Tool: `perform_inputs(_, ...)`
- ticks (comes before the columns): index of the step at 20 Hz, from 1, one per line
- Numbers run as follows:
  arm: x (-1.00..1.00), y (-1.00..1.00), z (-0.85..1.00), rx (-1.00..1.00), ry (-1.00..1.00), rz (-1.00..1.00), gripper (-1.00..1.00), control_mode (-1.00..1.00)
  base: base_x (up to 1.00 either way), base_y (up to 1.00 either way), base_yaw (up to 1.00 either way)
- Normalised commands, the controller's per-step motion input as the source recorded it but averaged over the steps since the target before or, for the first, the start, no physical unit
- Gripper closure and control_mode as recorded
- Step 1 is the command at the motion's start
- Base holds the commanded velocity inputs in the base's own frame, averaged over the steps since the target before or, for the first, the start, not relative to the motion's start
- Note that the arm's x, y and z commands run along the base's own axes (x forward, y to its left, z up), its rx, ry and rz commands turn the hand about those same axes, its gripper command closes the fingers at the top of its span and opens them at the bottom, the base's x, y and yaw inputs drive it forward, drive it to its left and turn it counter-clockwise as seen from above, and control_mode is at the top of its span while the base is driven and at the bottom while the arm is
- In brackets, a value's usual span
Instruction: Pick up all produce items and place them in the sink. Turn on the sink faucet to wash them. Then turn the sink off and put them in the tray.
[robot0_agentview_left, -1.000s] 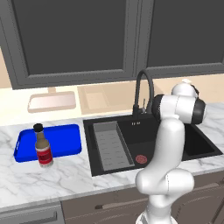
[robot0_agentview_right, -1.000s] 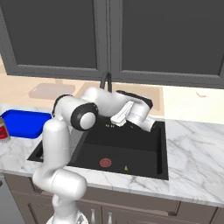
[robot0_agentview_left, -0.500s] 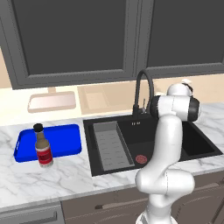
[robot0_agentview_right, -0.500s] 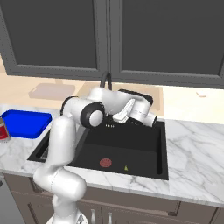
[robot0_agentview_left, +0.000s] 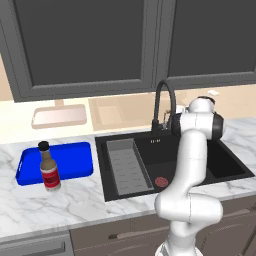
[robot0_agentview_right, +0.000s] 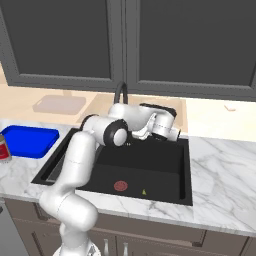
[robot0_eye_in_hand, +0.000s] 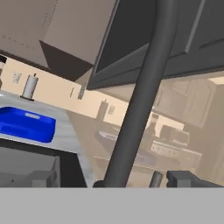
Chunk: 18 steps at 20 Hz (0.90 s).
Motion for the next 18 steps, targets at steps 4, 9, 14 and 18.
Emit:
perform_inputs(4, 0.29, 0.00, -0.14, 0.00, 0.00, 0.07, -1.00, -1.00, 0.00, 0.00, 0.00)
perform_inputs(9, 0.24, 0.00, -0.17, 0.00, 0.00, 0.03, -1.00, -1.00, 0.00, 0.00, 0.00)
perform_inputs(14, 0.22, -0.04, -0.14, 0.00, 0.00, 0.00, -1.00, -1.00, 0.00, 0.00, 0.00)
perform_inputs(18, 0.22, -0.03, -0.09, 0.00, 0.00, 0.00, -1.00, -1.00, 0.00, 0.00, 0.00)
